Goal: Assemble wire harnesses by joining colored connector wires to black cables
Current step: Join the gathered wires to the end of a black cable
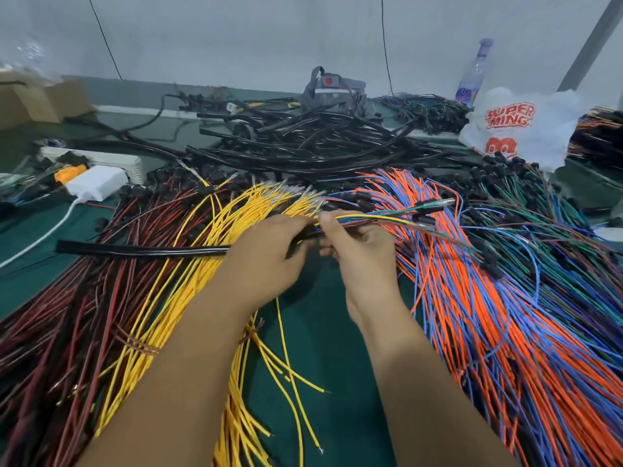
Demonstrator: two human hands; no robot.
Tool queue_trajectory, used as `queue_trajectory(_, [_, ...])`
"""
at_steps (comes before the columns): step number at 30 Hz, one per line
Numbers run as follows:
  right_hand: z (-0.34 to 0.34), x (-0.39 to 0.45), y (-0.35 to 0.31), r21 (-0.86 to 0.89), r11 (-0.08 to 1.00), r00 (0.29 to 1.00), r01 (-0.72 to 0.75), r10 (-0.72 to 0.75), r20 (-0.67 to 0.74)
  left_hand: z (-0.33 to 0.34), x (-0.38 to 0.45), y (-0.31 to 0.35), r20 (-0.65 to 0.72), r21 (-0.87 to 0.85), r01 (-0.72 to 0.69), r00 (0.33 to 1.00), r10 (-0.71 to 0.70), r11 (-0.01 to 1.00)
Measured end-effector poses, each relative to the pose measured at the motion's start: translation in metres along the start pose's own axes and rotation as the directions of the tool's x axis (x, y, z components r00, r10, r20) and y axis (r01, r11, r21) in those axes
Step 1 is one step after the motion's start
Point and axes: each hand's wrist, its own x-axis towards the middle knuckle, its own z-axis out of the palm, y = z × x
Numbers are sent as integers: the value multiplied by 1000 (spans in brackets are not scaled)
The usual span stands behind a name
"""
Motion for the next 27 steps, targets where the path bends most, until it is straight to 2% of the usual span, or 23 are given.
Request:
queue_trajectory(4, [-1,0,0,-38,999,998,-25,23,-58,-2,-1,-1,-11,16,-38,999,38,999])
queue_trajectory(8, [1,1,-4,89,992,994,-86,91,-57,-2,-3,-2,-49,122,63,997,-57,991])
queue_trajectory(12, [-2,2,-9,196,971,990,-135,140,-8,0,-2,-3,-84,127,61,995,-50,990])
queue_trajectory(16, [-4,2,-10,218,967,988,-135,148,-42,2,-4,-4,-123,114,55,992,-41,992])
queue_trajectory(19, [-3,2,-10,155,980,991,-125,132,-36,0,-5,-2,-120,113,53,992,-39,992])
queue_trajectory(24, [-1,-1,-4,-59,994,996,-92,93,10,-2,-5,-1,-124,144,47,992,-29,988])
queue_trajectory(27, [-1,-1,-4,-103,989,994,-109,110,7,0,-5,-2,-137,119,55,990,-38,991])
